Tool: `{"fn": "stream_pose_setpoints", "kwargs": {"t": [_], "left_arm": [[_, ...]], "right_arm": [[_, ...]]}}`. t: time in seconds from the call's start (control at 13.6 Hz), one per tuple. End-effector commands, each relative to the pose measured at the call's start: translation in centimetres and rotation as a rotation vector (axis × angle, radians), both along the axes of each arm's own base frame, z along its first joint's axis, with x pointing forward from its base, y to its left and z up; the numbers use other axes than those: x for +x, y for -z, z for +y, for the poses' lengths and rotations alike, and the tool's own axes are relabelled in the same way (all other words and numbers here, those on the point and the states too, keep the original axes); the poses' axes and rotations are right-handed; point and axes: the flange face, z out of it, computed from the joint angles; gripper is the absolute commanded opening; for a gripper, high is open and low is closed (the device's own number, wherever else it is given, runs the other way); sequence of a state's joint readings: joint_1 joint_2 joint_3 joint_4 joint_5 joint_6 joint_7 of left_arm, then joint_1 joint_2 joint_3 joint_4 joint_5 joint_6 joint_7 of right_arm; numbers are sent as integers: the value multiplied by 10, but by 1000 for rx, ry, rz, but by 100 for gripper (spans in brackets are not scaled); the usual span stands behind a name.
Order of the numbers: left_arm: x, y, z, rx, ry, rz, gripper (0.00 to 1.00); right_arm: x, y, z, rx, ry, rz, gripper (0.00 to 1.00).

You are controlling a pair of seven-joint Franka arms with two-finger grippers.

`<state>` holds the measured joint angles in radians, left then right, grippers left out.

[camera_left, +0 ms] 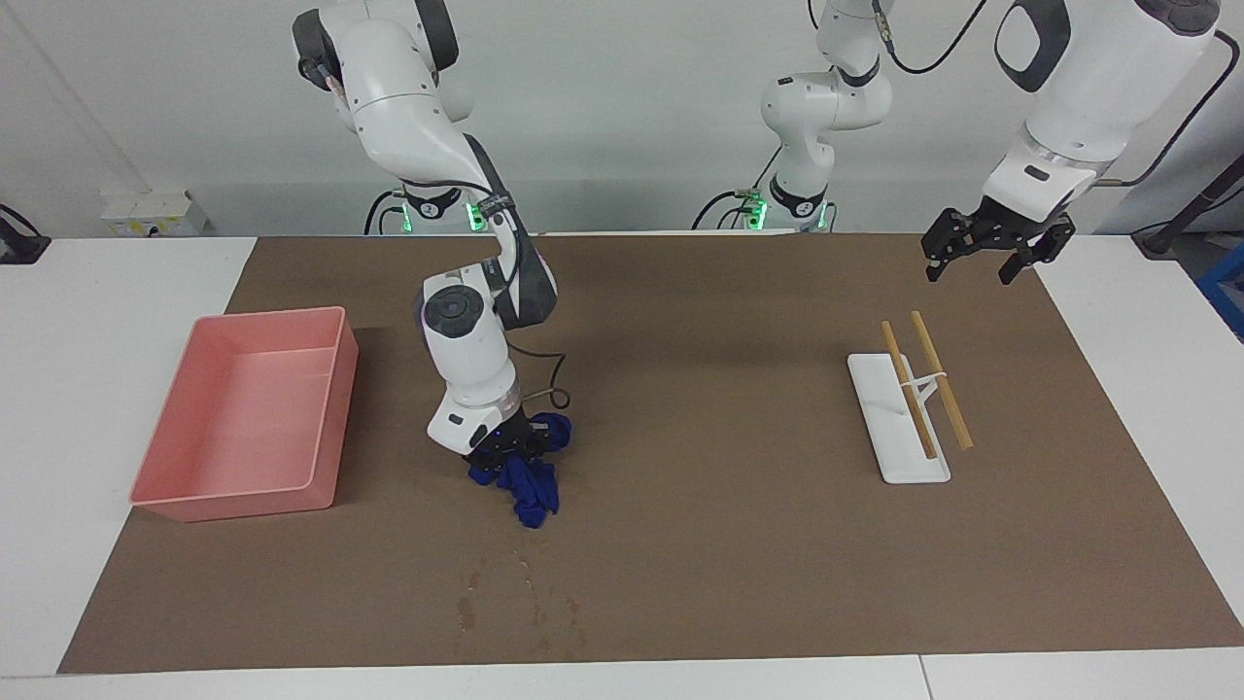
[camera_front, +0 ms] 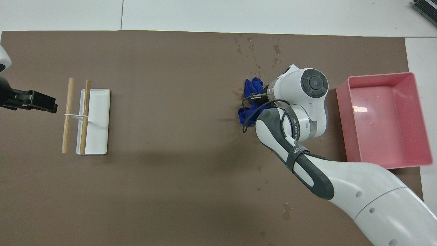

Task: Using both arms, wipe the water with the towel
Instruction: 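Wipe the towel across the water puddle with the right gripper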

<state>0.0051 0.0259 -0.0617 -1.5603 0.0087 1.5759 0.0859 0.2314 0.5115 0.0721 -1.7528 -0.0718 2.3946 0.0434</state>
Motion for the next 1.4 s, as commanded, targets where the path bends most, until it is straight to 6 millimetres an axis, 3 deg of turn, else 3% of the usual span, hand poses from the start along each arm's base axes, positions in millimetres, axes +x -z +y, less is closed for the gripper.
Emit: {"fn": "stream_pose_setpoints", "kwargs": {"t": [0.0, 0.37, 0.66, 0.88, 1.03, 1.33], "left_arm": [[-8, -2, 2, -9, -4, -1, 100], [-7, -2, 1, -7, -1, -1, 100], [-8, -2, 1, -9, -1, -2, 100], [-6, -7, 7, -13, -18, -22, 100], [-13, -3, 11, -8, -20, 1, 100], [-13, -2, 3, -8, -6, 2, 100]], "right_arm": [[-15, 43, -52, -163, -146, 120, 0], [-19, 38, -65, -366, -331, 84, 0], [-28, 51, -75, -330, -239, 69, 0], [-27, 52, -68, -198, -102, 70, 0], [-24, 48, -50, -95, -30, 62, 0], [-18, 44, -32, -36, 9, 14, 0]]}}
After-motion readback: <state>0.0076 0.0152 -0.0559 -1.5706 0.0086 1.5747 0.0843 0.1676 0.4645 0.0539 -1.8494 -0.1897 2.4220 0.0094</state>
